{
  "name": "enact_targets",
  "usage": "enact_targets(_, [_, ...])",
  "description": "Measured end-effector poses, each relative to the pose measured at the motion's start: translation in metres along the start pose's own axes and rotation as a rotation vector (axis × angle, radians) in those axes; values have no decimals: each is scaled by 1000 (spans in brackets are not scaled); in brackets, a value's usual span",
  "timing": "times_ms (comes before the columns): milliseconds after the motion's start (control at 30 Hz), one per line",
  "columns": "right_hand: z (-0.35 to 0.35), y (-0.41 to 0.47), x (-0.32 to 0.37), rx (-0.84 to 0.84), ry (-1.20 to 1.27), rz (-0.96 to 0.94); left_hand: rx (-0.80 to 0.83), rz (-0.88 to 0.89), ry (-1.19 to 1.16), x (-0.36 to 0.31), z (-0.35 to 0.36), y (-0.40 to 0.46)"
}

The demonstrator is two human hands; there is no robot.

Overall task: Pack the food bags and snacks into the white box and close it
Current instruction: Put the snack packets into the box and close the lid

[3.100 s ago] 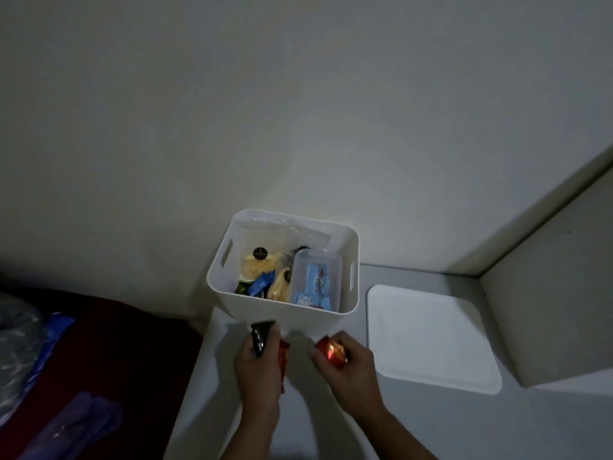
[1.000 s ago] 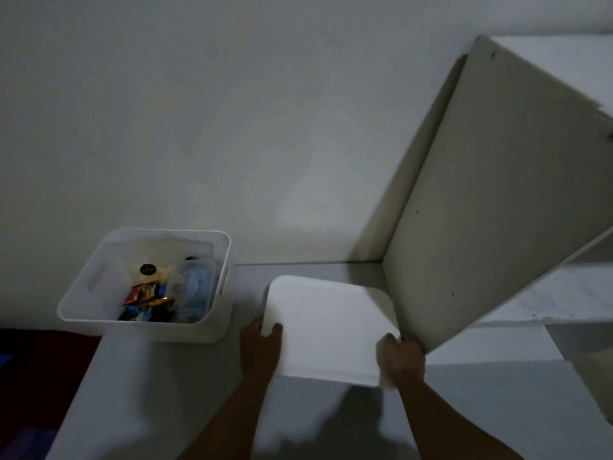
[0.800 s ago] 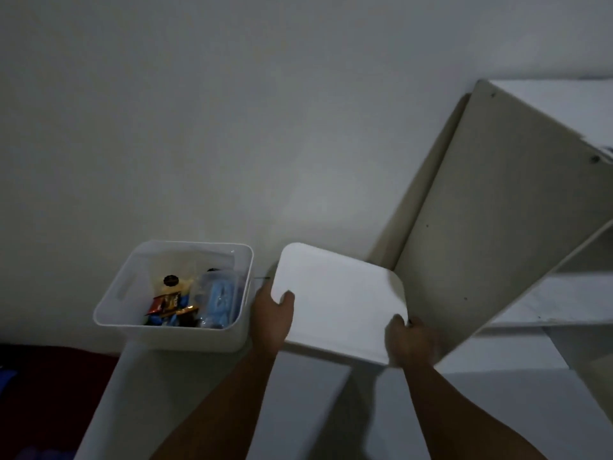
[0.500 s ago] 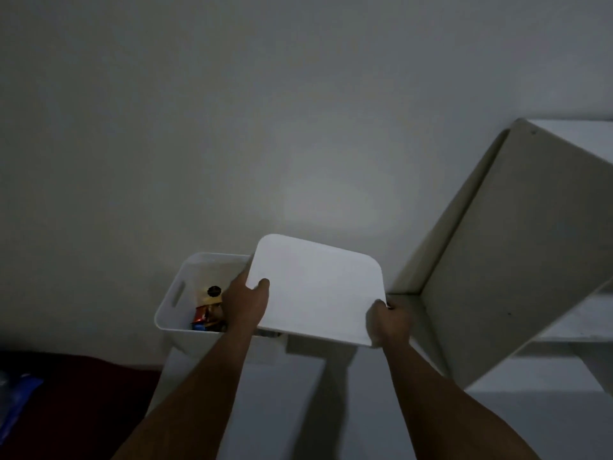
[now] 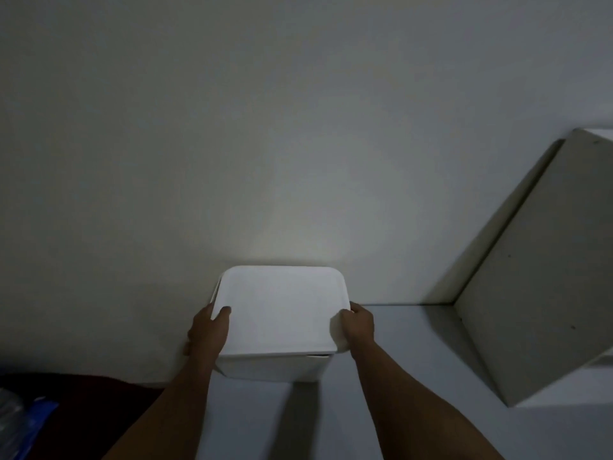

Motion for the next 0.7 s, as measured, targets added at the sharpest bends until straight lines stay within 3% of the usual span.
enact_targets(400, [30,-12,-15,-84,8,-16,-11,65,99,12,-5,32])
enact_targets(700, [30,-11,-27,-103,159,3,22,94,-58,17,-5,38])
Point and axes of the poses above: each hand's wrist, its own y-axis towards the middle knuckle, its own z-axis out of the palm, x = y × z, the point moved 9 cm from there along y, towards the middle knuckle, and after that the axes turned 2 degrees about -y, right-handed, at the moved point
